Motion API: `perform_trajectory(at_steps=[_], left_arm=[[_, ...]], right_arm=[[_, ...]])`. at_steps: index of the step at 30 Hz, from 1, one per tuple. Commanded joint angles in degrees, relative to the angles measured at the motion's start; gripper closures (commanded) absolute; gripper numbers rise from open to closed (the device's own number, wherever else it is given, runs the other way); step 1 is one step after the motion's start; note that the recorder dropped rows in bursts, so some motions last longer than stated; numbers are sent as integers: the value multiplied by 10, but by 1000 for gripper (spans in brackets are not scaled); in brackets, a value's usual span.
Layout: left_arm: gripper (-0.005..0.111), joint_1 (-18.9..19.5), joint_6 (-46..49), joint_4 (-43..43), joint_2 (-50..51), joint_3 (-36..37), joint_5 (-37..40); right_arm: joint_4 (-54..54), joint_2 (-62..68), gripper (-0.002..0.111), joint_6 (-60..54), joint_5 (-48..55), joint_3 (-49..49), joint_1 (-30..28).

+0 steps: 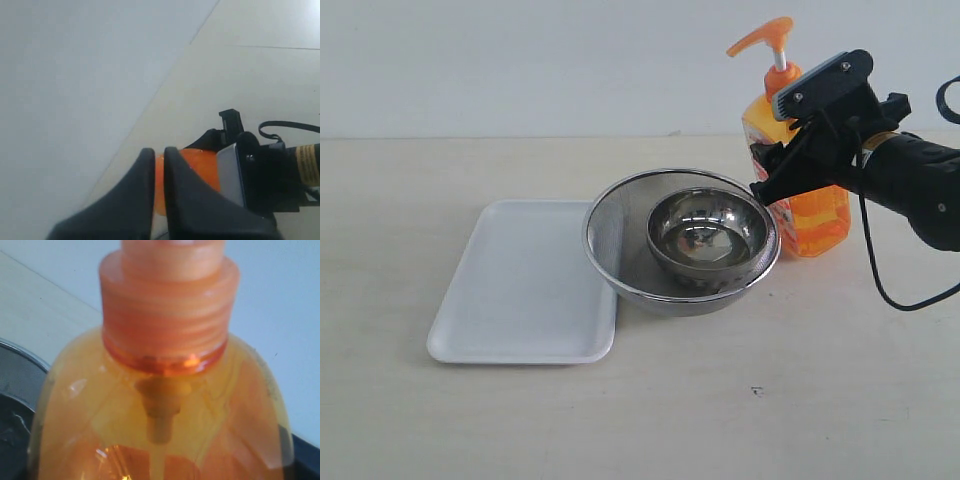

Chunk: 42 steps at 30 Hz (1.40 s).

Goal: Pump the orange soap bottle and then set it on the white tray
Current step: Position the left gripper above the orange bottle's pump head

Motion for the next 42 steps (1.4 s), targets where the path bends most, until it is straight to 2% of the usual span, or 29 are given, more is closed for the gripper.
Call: perform_trajectory(at_steps=[1,5,14,19,42], left_arm=[[102,2,15,-20,20,-3,-7],[102,2,64,-59,37,-20,-7],[102,20,55,-63,95,-149,76],[102,42,27,-62,113,-186,95],[102,47,27,-66,155,-192,95]], right_arm=[[-6,-11,108,-7,-45,-6,-3],[-6,-11,108,-7,-39,-6,-3],[-6,-11,108,-4,-38,-6,-3],[-6,-11,108,-4,-36,-6,-3],[-6,-11,108,0,-33,-6,-3]])
